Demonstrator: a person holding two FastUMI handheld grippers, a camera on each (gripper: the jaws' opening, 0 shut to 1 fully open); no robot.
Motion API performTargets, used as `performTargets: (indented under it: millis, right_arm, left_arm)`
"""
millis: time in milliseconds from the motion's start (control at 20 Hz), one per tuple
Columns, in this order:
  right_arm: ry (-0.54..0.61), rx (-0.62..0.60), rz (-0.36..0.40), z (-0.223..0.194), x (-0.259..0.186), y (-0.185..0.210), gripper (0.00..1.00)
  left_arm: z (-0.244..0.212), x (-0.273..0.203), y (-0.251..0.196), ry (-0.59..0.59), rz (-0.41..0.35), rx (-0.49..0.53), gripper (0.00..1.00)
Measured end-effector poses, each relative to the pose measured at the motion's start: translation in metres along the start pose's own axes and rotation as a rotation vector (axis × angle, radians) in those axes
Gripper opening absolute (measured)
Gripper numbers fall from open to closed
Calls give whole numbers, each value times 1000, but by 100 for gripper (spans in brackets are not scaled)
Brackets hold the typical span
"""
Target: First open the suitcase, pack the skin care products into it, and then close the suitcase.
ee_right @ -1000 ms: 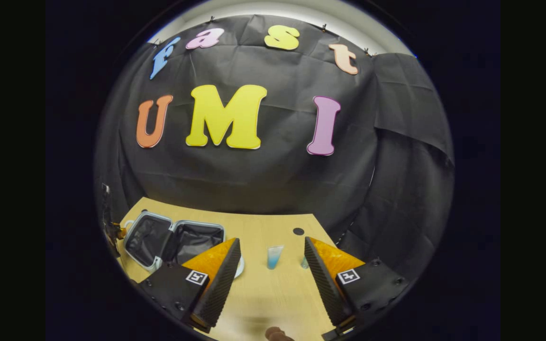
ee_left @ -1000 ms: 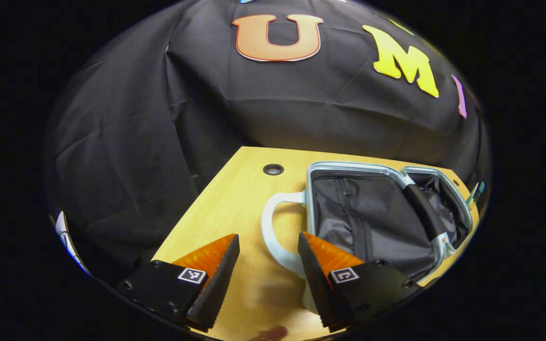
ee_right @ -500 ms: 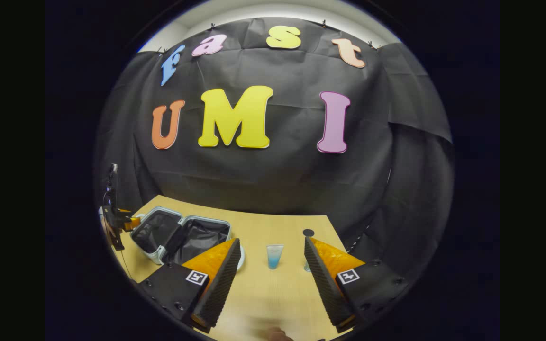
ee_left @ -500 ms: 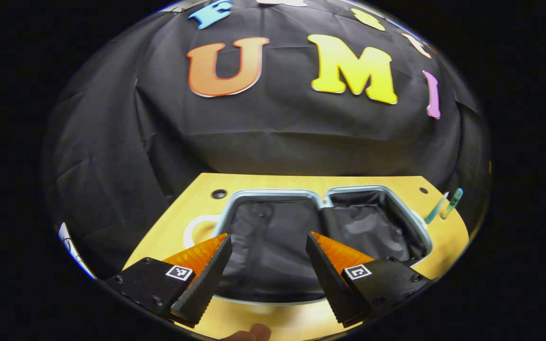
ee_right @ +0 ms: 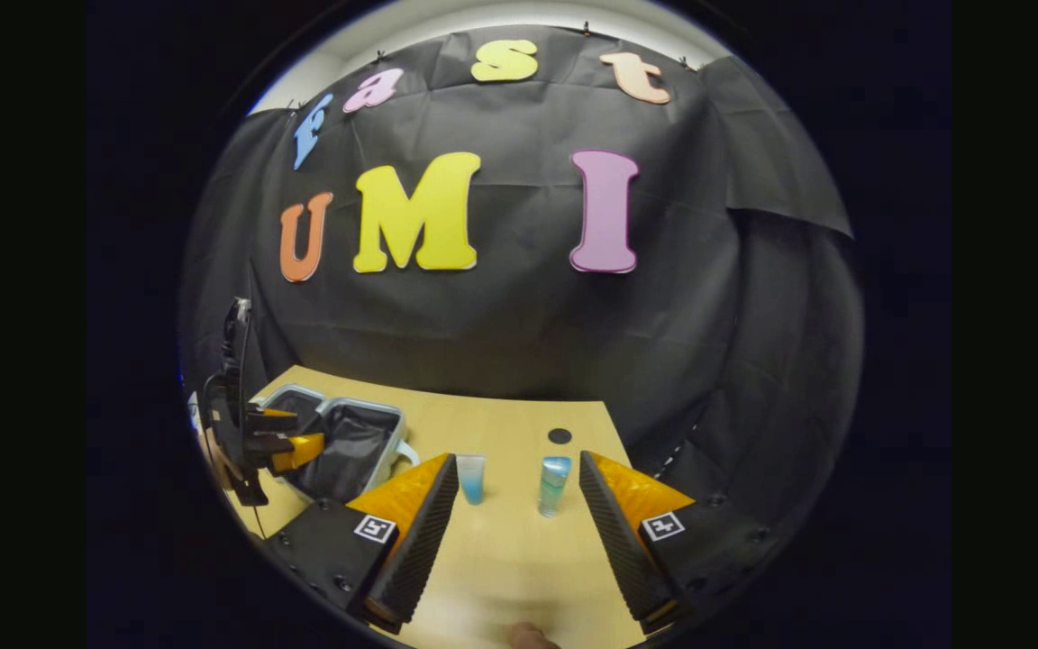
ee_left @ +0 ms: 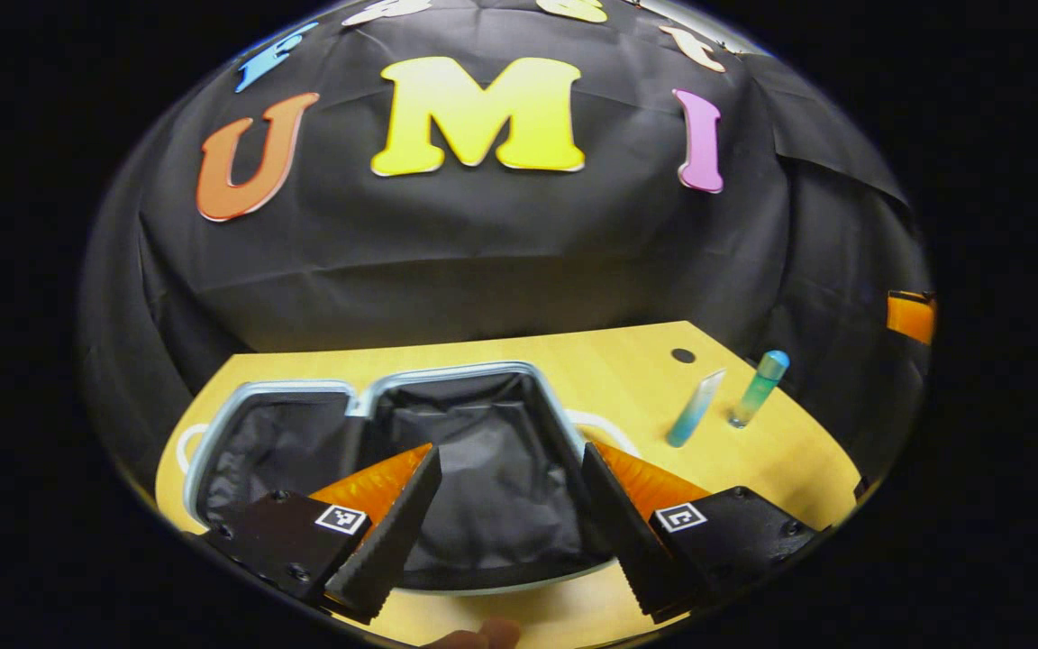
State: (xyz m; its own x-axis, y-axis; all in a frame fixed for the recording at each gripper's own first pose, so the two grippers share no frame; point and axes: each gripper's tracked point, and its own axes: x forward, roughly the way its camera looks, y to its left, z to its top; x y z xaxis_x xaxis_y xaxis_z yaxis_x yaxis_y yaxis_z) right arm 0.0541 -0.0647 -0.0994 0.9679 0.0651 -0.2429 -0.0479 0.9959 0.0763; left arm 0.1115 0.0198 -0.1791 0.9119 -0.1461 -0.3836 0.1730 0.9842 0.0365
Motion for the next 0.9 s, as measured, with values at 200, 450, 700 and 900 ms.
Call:
performTargets:
  millis: [200,450,700,900]
  right_arm:
    - [47,9,-14,-22,10,-35,80]
    - [97,3,-25,-49,20,-70,80]
    - [170,7,-51,-85,33,-98,80]
    - [220,13,-74,-113,45,-112,80]
  left_arm:
    - [-7,38,-80,24,-96,27,100]
    - [-32,88,-137,93,-150,45,100]
    - [-61,145,-160,143,-128,80,100]
    - [-65,166,-174,125,-152,74,90]
